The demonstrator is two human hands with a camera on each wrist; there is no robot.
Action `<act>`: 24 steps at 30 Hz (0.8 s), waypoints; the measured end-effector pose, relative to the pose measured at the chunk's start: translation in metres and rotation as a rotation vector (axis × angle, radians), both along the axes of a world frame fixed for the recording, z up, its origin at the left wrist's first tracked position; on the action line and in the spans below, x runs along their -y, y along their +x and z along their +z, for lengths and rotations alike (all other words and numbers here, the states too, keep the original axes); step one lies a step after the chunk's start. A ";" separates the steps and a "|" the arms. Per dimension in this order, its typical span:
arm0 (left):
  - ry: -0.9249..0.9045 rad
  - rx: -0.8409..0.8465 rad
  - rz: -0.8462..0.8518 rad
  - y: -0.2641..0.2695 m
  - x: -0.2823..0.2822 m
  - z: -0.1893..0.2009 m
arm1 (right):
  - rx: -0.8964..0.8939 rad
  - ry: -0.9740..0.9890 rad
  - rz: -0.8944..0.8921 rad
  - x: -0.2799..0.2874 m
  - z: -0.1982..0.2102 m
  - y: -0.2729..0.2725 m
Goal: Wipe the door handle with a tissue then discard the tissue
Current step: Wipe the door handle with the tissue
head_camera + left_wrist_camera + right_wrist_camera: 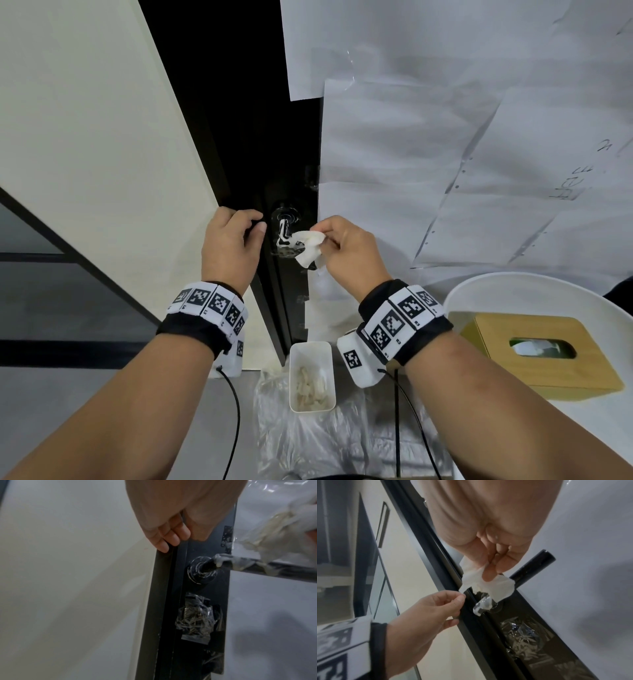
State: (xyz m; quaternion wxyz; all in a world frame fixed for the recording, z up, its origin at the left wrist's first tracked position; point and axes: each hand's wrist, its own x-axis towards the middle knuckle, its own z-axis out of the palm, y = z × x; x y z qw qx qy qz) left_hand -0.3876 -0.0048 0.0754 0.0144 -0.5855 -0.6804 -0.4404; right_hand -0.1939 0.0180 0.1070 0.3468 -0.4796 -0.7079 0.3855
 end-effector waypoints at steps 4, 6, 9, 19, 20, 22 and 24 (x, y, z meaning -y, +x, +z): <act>-0.004 -0.007 -0.155 0.013 0.000 0.007 | -0.066 -0.064 0.016 -0.005 0.003 0.004; -0.012 0.011 -0.247 0.022 0.001 0.010 | -0.088 -0.073 0.011 -0.008 0.004 0.007; -0.085 0.057 -0.311 0.031 0.000 0.014 | -0.147 -0.123 -0.008 -0.010 0.004 0.011; -0.290 0.547 -0.302 0.052 0.006 0.040 | -0.400 -0.366 -0.049 -0.008 0.008 0.028; -0.306 0.595 -0.298 0.052 0.006 0.042 | -0.400 -0.370 -0.039 -0.007 0.009 0.030; -0.336 0.674 -0.299 0.055 0.007 0.044 | -0.371 -0.354 -0.011 -0.005 0.010 0.031; -0.361 0.758 -0.320 0.060 0.010 0.047 | -0.306 -0.313 0.010 -0.002 0.011 0.030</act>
